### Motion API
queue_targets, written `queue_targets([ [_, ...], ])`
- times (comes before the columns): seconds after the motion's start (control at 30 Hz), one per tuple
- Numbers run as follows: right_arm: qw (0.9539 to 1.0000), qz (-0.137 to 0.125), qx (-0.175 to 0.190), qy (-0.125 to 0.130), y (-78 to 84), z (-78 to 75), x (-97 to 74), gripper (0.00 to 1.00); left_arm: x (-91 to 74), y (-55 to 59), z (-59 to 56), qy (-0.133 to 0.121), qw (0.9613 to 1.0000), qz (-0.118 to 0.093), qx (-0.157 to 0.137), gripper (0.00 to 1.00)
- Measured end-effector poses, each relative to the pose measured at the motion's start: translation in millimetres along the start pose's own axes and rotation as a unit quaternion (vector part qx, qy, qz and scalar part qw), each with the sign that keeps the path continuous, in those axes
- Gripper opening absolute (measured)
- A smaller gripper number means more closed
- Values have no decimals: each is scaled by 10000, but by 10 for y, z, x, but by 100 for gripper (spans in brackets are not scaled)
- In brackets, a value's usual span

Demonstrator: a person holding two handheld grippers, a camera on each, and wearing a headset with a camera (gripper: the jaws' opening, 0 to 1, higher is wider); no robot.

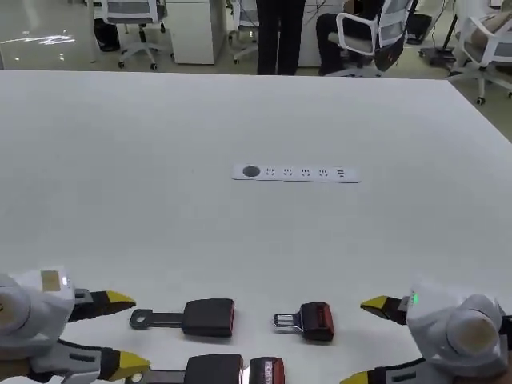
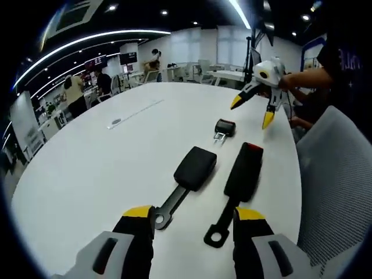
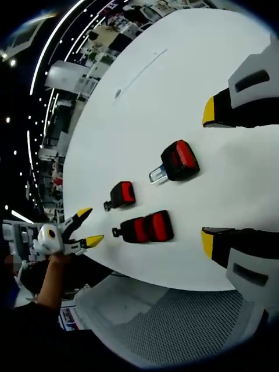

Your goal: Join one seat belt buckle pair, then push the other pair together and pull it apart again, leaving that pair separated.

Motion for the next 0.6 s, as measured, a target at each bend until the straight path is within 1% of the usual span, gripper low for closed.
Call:
queue_targets([
  [0.03, 10000, -38, 29, 28, 17, 16, -7, 70, -17, 26, -30, -38, 10000, -69, -27, 56],
  [0.1, 9997, -128, 134, 132, 10, 71, -30, 71, -34, 59, -63, -55, 9999, -126, -28, 58],
  [0.13, 9995, -204, 173, 196, 3, 86, -39, 72, -45, 79, -120, -64, 9998, -163, -52, 58],
  [0.17, 9987, -321, 273, 292, 0, 107, -47, 73, -57, 111, -148, -111, 9997, -199, -82, 58],
  [0.23, 9980, -389, 353, 347, 18, 138, -52, 77, -72, 143, -177, -168, 9991, -320, -213, 60],
  [0.27, 9977, -420, 349, 403, 40, 164, -50, 80, -87, 126, -256, -189, 9988, -371, -242, 61],
  [0.3, 9970, -484, 405, 449, 86, 182, -27, 81, -93, 138, -281, -222, 9986, -408, -246, 63],
  [0.33, 9962, -544, 494, 463, 93, 206, -26, 83, -101, 208, -273, -276, 9981, -467, -276, 65],
  [0.37, 9955, -605, 545, 481, 92, 232, -31, 85, -104, 231, -287, -293, 9979, -499, -301, 67],
  [0.4, 9950, -651, 560, 516, 98, 268, -37, 86, -113, 287, -278, -368, 9972, -542, -348, 69],
  [0.43, 9947, -668, 579, 526, 102, 293, -36, 88, -117, 309, -286, -438, 9967, -583, -367, 71],
  [0.5, 9940, -708, 645, 529, 121, 350, -31, 90, -122, 350, -337, -524, 9952, -749, -361, 78],
  [0.53, 9934, -752, 669, 547, 125, 381, -31, 92, -115, 386, -366, -549, 9952, -750, -298, 80],
  [0.6, 9918, -904, 675, 599, 134, 421, -28, 95, -97, 432, -413, -554, 9949, -758, -370, 87],
])
Point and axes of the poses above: the centre of the closed fingertips' face, and the gripper's own axes: x roughly forward along the fingers, z roughly to its left, y roughly out of its underside, the point moved 8 cm from there along -x, roughly backward along the fingers, and after that the axes turned 7 degrees about -x, right-handed, at the moved point
